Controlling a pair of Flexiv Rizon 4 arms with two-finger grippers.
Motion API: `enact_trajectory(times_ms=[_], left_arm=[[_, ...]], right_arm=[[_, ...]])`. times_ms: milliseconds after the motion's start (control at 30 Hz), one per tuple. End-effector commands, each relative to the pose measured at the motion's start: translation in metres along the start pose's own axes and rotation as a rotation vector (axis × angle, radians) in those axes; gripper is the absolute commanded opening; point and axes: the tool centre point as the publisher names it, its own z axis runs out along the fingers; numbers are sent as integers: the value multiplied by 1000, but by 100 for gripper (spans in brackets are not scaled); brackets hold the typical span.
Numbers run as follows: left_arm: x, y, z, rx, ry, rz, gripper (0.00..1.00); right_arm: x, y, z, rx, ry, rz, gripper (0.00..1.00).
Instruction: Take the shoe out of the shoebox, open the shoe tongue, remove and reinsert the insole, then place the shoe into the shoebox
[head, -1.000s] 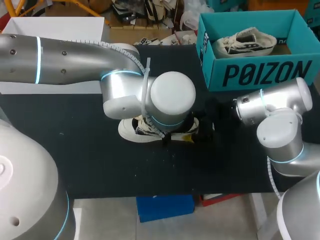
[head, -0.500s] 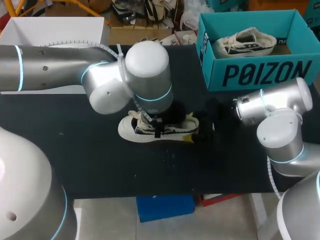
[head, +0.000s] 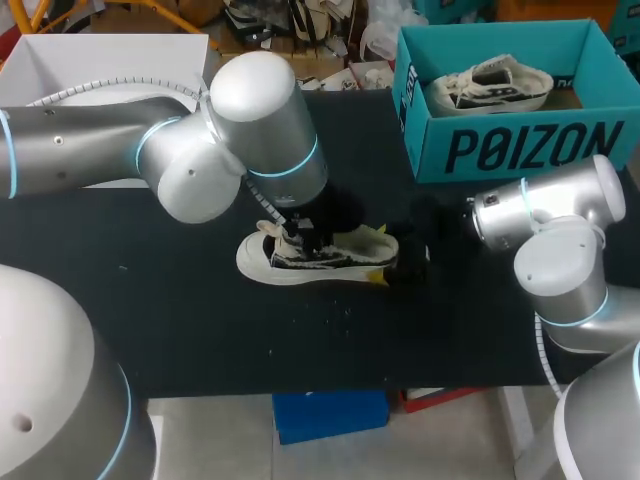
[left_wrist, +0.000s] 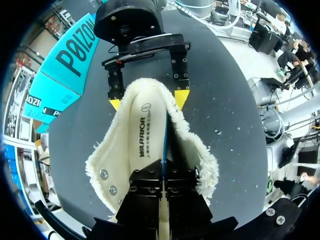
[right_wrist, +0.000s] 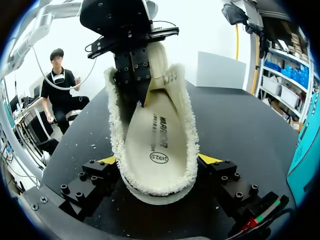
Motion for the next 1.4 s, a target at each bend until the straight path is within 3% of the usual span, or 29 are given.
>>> enact_trajectory(times_ms=[33,833,1200,1267,1400], left_arm=[[3,0,-6,34,-2,11,0],[7,-1,-25,110,-1,38,0],[-1,-17,-7,122,12,122,0],[0,-25,-1,104,7,164,18],[5,-33,4,96,-4,224,34]], right_arm=[[-1,-3,1,1,1,1,0],[-1,-3,1,1,1,1,0],[-1,-3,1,1,1,1,0],[-1,-3,1,1,1,1,0],[-1,-3,1,1,1,1,0]])
